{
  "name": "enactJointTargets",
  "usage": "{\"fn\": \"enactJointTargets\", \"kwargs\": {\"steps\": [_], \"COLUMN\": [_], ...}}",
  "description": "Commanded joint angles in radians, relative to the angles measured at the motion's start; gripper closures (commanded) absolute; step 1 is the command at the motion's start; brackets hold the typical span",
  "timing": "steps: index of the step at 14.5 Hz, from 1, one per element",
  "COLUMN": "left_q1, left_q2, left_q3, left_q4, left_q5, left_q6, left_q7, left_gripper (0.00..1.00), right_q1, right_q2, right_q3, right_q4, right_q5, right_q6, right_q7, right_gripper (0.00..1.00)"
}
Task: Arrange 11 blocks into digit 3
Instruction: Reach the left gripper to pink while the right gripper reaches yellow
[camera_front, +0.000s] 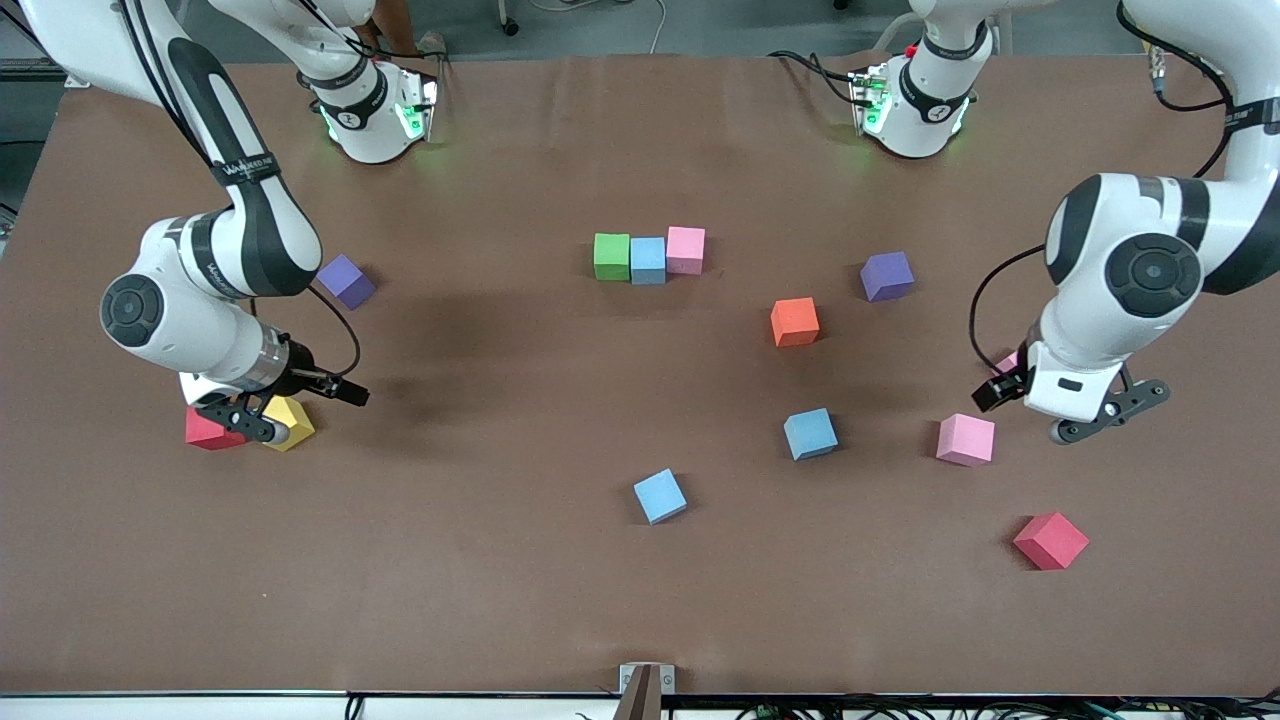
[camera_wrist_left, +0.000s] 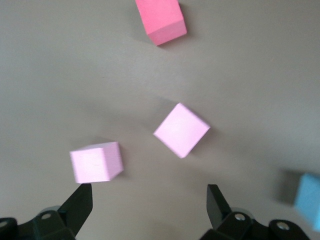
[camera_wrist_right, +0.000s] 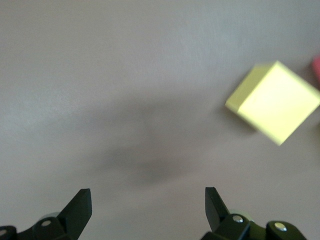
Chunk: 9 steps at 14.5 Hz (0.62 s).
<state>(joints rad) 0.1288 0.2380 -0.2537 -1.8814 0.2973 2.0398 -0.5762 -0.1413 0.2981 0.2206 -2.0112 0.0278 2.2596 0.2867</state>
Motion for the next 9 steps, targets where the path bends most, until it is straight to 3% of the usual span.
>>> {"fn": "enactJointTargets", "kwargs": {"steps": [1, 3, 4, 6, 9], "left_q1": [-0.012, 0.002, 0.003, 0.014, 0.002], "left_q2": [-0.025, -0.011, 0.016, 0.035, 0.137], "left_q3": [0.06, 0.07, 0.071, 0.073, 0.071], "left_q4": [0.005, 0.046, 0.083, 0.099, 0.107], "left_q5": [-0.024, -0.052, -0.135, -0.243, -0.225], "left_q6": [-0.093, -0.185, -0.2, -0.178, -0.068], "left_q7": [0.264, 0.491, 0.524, 0.512, 0.51], "left_gripper": [0.0, 0.0, 0.0, 0.0, 0.0], "right_q1": [-0.066, -0.107, -0.115, -0.116, -0.118], "right_q2": [0.002, 0.019, 0.03, 0.045, 0.073], "right_q3": [0.003, 0.003, 0.003, 0.003, 0.003], "right_q4": [0.02, 0.02, 0.019, 0.02, 0.038], "right_q5": [-0.043, -0.042, -0.042, -0.049, -0.162], "right_q6": [-0.017, -0.015, -0.014, -0.011, 0.015], "right_q7": [-0.317, -0.519, -0.568, -0.593, -0.678], "right_gripper": [0.0, 0.0, 0.0, 0.0, 0.0]}}
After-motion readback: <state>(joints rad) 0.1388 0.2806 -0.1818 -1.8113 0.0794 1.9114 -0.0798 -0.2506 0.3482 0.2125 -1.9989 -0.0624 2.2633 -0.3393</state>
